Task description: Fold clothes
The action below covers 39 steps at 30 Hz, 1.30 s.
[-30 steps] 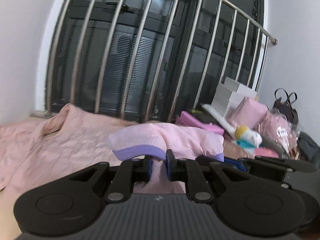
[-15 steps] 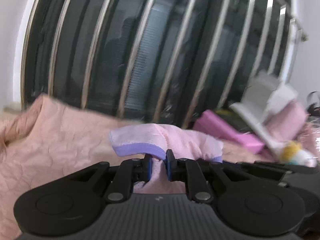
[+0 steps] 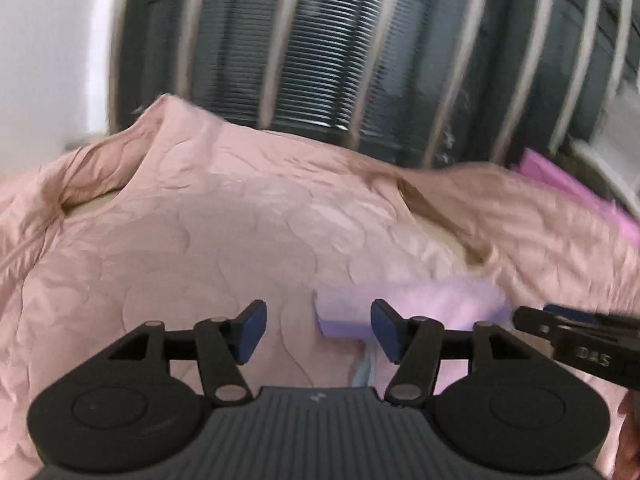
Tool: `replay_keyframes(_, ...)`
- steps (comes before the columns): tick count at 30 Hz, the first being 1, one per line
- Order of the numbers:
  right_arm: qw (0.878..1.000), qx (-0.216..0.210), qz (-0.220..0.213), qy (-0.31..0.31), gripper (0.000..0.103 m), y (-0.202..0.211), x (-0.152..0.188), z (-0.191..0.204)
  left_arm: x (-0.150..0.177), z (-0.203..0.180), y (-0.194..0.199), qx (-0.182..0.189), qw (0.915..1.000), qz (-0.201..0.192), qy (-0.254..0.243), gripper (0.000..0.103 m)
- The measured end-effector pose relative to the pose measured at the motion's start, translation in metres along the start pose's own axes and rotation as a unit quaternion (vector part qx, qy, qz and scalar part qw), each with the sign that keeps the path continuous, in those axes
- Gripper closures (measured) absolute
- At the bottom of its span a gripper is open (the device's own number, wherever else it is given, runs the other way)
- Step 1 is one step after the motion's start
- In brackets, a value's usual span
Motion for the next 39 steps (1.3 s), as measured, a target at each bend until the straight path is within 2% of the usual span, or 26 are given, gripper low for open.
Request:
replay_keyframes(2,0.999,-0.025,-0.027,-0.014,0.085,0.001,-0.013,0.005,-0.004,-0.006,0.0,0.038,0.9989,0.006,0.025,0.058)
replay_keyframes(4,0.998,-0.053,-0.03,-0.024,0.085,-0.007,-0.023,0.009,-0.002,-0.017,-0.001,0.074,0.9964,0.011,0.039,0.064)
replay_keyframes(6,0.997,-0.069,0.004,-0.024,0.086,-0.031,-0.02,0.012,0.009,-0.031,-0.011,0.086,0.9952,0.037,0.029,0.073)
replay_keyframes(8,0.997,-0.055,0.049,-0.025,0.087,-0.055,-0.007,0.011,0.021,-0.032,-0.025,0.049,0.9972,0.056,0.01,0.077)
replay_keyframes(9,0.997,-0.041,0.059,-0.022,0.087,-0.062,0.0,0.01,0.027,-0.032,-0.031,0.032,0.9974,0.064,0.003,0.074)
replay_keyframes(10,0.998,-0.038,0.053,-0.024,0.087,-0.061,0.003,0.009,0.028,-0.03,-0.031,0.026,0.9975,0.066,0.005,0.072)
replay_keyframes(13,0.997,-0.048,0.018,-0.061,0.083,-0.037,0.001,0.002,0.03,-0.013,0.005,0.017,0.9986,0.05,0.003,0.071)
replay_keyframes(15,0.998,-0.029,-0.007,-0.063,0.082,-0.009,-0.003,-0.002,0.031,-0.002,0.03,0.01,0.9992,0.039,0.002,0.07)
replay_keyframes(18,0.997,-0.016,-0.028,-0.069,0.076,0.033,-0.003,0.002,0.032,0.014,0.066,0.001,0.9997,0.023,0.0,0.066)
replay_keyframes(22,0.998,-0.008,-0.035,-0.059,0.067,0.092,0.015,0.033,0.039,0.035,0.119,-0.018,0.9998,0.0,-0.012,0.059)
replay_keyframes(24,0.998,-0.008,-0.035,-0.049,0.055,0.121,0.03,0.05,0.056,0.045,0.15,-0.033,0.9986,-0.011,-0.041,0.046)
replay_keyframes(27,0.999,-0.005,-0.013,-0.031,0.049,0.152,0.062,0.073,0.085,0.064,0.184,-0.049,0.9972,-0.009,-0.057,0.031)
replay_keyframes(30,1.0,0.012,0.006,-0.021,0.047,0.179,0.093,0.093,0.113,0.087,0.218,-0.061,0.9959,-0.027,-0.062,0.003)
replay_keyframes(31,1.0,0.016,0.008,-0.02,0.042,0.19,0.103,0.099,0.123,0.094,0.23,-0.065,0.9952,-0.033,-0.064,0.0)
replay_keyframes(33,1.0,0.024,0.004,-0.014,0.018,0.211,0.119,0.107,0.143,0.105,0.249,-0.077,0.9939,-0.033,-0.071,0.0)
replay_keyframes(37,0.999,0.021,-0.012,0.021,0.011,0.243,0.142,0.122,0.17,0.118,0.266,-0.1,0.992,-0.034,-0.07,0.0)
replay_keyframes(39,0.999,0.022,-0.023,0.023,0.0,0.249,0.154,0.13,0.181,0.124,0.27,-0.114,0.9907,-0.041,-0.063,0.0)
Point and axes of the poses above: each gripper's, at about its wrist camera, not at the fingertips, and y roughly against the way its jaws point, z to its left, x to its underside, the point moved 7 cm from there along -y, roughly the way its jaws point, and after that the axes turned 12 degrees about -x, right-handed, at the moved point
